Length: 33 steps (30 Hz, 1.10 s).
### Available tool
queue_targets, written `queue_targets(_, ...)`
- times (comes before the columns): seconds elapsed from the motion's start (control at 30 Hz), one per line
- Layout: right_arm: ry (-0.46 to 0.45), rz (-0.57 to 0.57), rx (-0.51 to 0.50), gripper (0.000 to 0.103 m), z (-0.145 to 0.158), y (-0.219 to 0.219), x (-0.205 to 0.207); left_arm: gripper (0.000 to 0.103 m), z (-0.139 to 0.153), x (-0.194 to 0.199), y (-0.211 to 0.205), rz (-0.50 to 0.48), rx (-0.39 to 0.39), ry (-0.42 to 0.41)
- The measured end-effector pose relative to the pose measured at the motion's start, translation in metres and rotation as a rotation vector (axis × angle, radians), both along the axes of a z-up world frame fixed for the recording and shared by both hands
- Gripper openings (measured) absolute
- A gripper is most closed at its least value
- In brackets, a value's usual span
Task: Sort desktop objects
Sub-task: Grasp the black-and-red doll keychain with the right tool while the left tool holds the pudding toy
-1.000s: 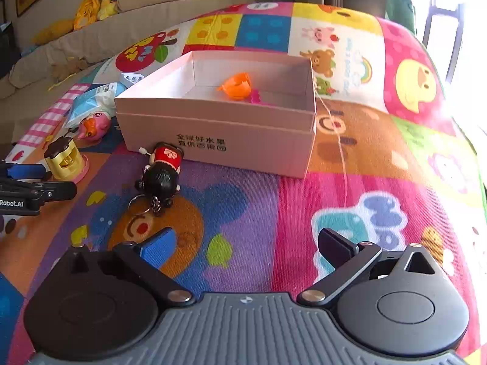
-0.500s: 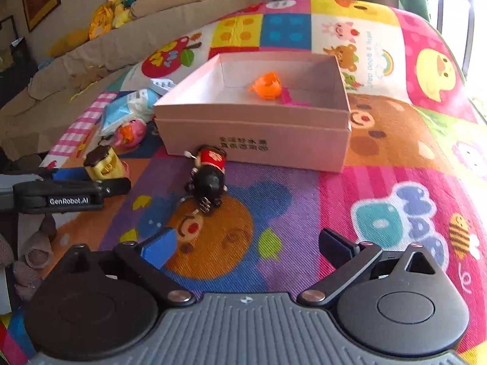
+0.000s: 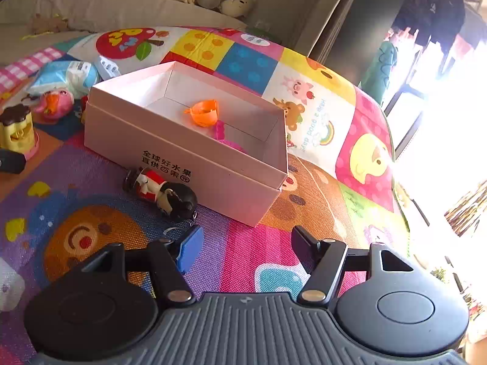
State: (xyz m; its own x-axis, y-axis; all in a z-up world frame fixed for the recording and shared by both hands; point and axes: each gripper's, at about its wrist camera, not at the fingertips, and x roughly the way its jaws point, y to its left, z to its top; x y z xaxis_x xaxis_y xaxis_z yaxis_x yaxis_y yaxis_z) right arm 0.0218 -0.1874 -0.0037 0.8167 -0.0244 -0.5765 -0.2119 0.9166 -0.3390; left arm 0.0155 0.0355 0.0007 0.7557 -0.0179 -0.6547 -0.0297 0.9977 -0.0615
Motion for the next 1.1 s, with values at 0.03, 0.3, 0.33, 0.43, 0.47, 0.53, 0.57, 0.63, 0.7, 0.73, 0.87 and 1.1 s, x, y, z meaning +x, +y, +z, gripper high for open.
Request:
queue_targets(0.03, 0.036, 0.010, 0.077, 0.074, 0.005, -0.006, 0.000, 0.101, 0.000, 0.000, 0.000, 0.000, -0.006, -0.002)
queue_targets(0.3, 0.119, 0.005, 0.328, 0.086, 0.005, 0.024, 0.014, 0.101, 0.000, -0.002, 0.005, 0.001, -0.030, -0.013)
queue_targets(0.33, 0.122, -0.012, 0.321, 0.086, 0.002, 0.030, 0.019, 0.101, 0.000, -0.003, 0.006, 0.003, -0.033, -0.016)
queue_targets(0.43, 0.150, -0.056, 0.309, 0.080, -0.007, 0.039, 0.028, 0.101, 0.000, -0.003, 0.007, 0.005, -0.041, -0.019)
queue_targets(0.47, 0.160, -0.056, 0.310, 0.074, -0.009, 0.039, 0.030, 0.101, 0.000, -0.003, 0.007, 0.005, -0.040, -0.019)
queue_targets(0.53, 0.153, -0.043, 0.294, 0.066, -0.008, 0.040, 0.026, 0.101, 0.000, -0.002, 0.006, 0.003, -0.024, -0.012)
queue_targets(0.57, 0.156, -0.032, 0.296, 0.066, -0.007, 0.039, 0.025, 0.101, 0.000, 0.000, 0.004, -0.001, -0.012, -0.007)
queue_targets(0.63, 0.158, -0.010, 0.306, 0.066, -0.004, 0.035, 0.019, 0.101, 0.001, 0.004, 0.001, -0.025, 0.003, -0.001)
queue_targets(0.7, 0.160, 0.007, 0.302, 0.066, -0.001, 0.030, 0.012, 0.090, 0.002, 0.009, -0.003, -0.020, 0.026, 0.006)
queue_targets(0.73, 0.165, 0.015, 0.302, 0.066, -0.001, 0.027, 0.008, 0.088, 0.001, 0.012, -0.005, -0.019, 0.049, 0.008)
queue_targets(0.87, 0.191, 0.023, 0.311, 0.066, 0.000, 0.015, -0.008, 0.083, 0.001, 0.013, -0.009, -0.044, 0.072, 0.003)
queue_targets(1.1, 0.174, 0.023, 0.301, 0.066, 0.006, 0.004, -0.030, 0.061, 0.008, 0.004, -0.027, -0.115, 0.122, 0.010)
